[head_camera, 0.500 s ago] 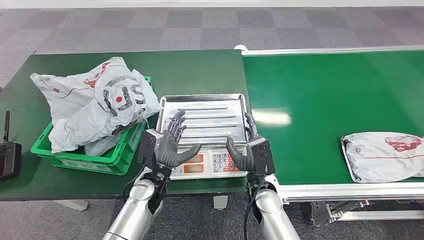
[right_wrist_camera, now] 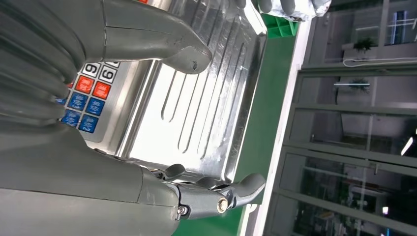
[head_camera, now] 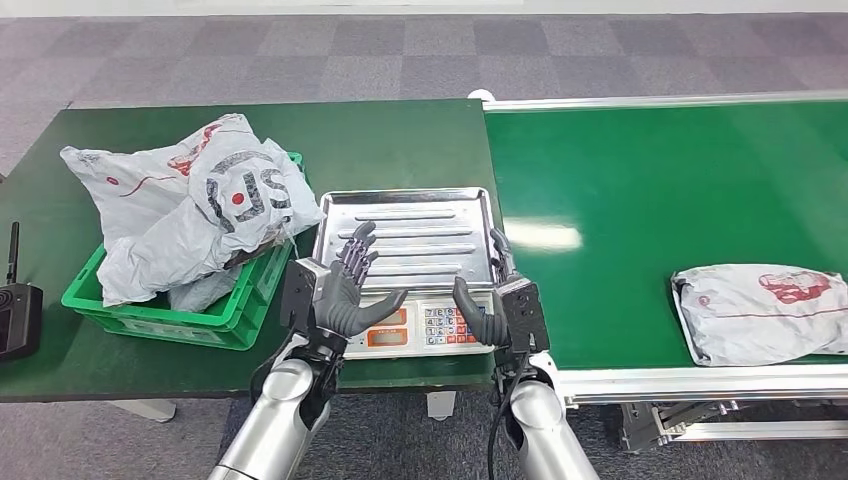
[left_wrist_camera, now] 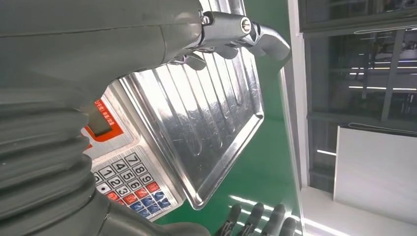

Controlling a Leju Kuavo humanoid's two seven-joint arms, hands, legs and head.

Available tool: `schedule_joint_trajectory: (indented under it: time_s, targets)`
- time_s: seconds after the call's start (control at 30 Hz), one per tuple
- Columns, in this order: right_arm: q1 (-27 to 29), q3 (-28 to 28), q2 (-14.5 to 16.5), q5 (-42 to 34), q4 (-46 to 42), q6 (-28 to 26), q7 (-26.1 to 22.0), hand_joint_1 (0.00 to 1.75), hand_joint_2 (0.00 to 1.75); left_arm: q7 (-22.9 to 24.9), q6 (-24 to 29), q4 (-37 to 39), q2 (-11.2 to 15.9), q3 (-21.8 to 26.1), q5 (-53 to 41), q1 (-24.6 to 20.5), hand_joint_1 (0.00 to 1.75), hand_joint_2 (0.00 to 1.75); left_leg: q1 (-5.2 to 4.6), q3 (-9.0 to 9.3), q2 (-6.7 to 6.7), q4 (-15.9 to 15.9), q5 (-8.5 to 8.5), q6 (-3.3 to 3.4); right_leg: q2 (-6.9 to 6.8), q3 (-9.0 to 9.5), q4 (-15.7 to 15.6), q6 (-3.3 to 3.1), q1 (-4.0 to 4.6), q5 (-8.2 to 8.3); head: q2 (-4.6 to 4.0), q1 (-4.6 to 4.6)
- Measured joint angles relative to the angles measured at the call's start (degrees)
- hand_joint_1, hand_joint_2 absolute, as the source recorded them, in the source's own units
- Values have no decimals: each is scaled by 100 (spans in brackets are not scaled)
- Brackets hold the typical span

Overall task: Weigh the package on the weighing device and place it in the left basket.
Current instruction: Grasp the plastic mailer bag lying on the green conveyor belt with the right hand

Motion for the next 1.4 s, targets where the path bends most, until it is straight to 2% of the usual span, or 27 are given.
schedule_joint_trajectory:
  time_s: [0.27,0.4,0.53,0.73,0.93,1.07,1.13,1.4]
  targets:
    - [53,-110,-40,292,-42,-226,92,0,175,14,10,-20,-3,0,-2,24,0,175,0,0,0,0,0,0,0,0,0,0,0,0,0,0]
    - [54,-324,-154,715,-42,-609,85,0,175,22,32,-81,0,0,-1,49,0,175,-2,-1,-2,0,0,0,-3,2,0,1,-3,0,0,0]
    - [55,-545,-264,885,-41,-706,74,0,175,35,37,-121,4,0,1,60,0,175,-3,0,-3,0,0,1,-4,2,0,1,-5,1,0,0]
    - [14,-888,-543,1698,60,-1489,116,0,175,16,50,-146,43,17,17,74,0,175,-3,-2,-8,0,0,1,-11,4,0,1,-7,0,0,0]
    - [-267,-1510,-912,3141,676,-2429,324,0,175,-46,67,-148,98,81,95,81,0,175,-6,-1,-11,1,1,3,-13,5,0,6,-8,3,0,1]
    - [-337,-2315,-967,4688,942,-2554,503,0,175,-57,97,-160,127,134,117,118,0,175,-6,-3,-19,1,1,3,-20,7,0,6,-10,4,0,0]
    - [-367,-2701,-962,5174,1056,-2557,560,0,175,-64,108,-180,134,148,119,142,0,175,-6,-3,-20,1,1,3,-21,7,0,7,-10,3,0,0]
    - [-591,-3706,-900,5753,1575,-2562,564,0,175,-80,121,-246,166,161,121,211,0,175,-6,-4,-20,1,0,3,-20,7,0,7,-9,3,0,0]
